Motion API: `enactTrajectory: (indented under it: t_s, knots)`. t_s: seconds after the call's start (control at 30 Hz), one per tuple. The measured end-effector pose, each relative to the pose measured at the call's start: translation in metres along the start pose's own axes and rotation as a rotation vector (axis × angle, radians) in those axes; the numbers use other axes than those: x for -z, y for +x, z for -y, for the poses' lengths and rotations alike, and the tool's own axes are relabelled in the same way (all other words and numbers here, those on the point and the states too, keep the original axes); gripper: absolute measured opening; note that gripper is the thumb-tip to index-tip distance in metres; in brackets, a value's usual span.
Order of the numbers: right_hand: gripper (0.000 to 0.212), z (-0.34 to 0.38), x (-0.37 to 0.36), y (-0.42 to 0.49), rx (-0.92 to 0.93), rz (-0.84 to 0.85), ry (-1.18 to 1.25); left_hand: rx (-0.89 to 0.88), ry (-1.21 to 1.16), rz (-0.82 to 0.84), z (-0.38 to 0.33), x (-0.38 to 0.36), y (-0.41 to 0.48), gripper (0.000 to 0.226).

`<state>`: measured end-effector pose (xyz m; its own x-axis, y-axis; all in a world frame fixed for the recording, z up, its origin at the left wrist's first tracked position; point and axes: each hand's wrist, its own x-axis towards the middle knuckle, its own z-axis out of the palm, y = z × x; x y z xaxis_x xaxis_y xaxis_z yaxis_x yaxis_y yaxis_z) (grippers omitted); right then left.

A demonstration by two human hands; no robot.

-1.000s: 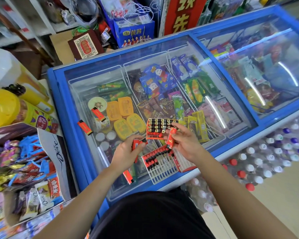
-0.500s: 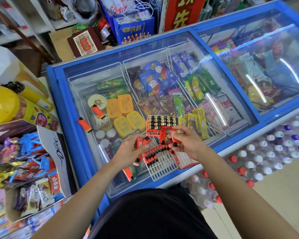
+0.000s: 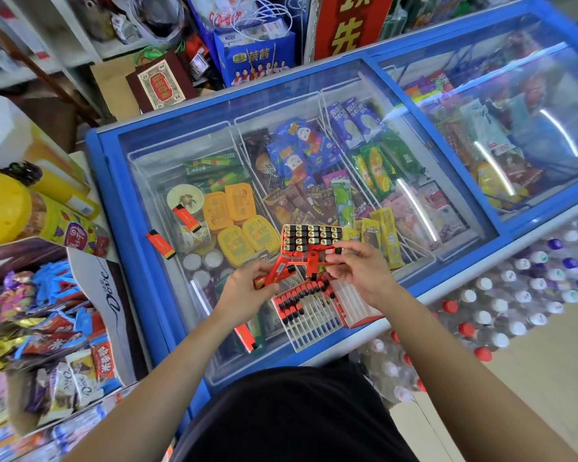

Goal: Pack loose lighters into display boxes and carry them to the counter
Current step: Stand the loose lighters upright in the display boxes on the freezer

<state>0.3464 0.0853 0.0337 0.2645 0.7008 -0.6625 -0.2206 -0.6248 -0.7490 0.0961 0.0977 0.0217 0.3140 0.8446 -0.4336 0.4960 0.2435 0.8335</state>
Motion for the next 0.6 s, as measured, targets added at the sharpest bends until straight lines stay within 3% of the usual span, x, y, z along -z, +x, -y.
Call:
enactTrajectory:
  t_s: [0.3, 0.43, 0.6]
  knots:
    - [0.030, 0.008, 0.000, 0.002, -0.036, 0.104, -0.101, 0.020, -0.019, -0.074, -0.006, -0.001, 0.007, 0.028]
    - [0.038, 0.011, 0.001, -0.003, 0.070, 0.078, -0.193, 0.013, -0.033, -0.112, -0.007, -0.001, 0.009, 0.026]
    - [0.029, -0.007, 0.004, -0.005, 0.461, -0.037, -0.816, 0.028, -0.042, -0.184, -0.005, -0.002, 0.008, 0.021]
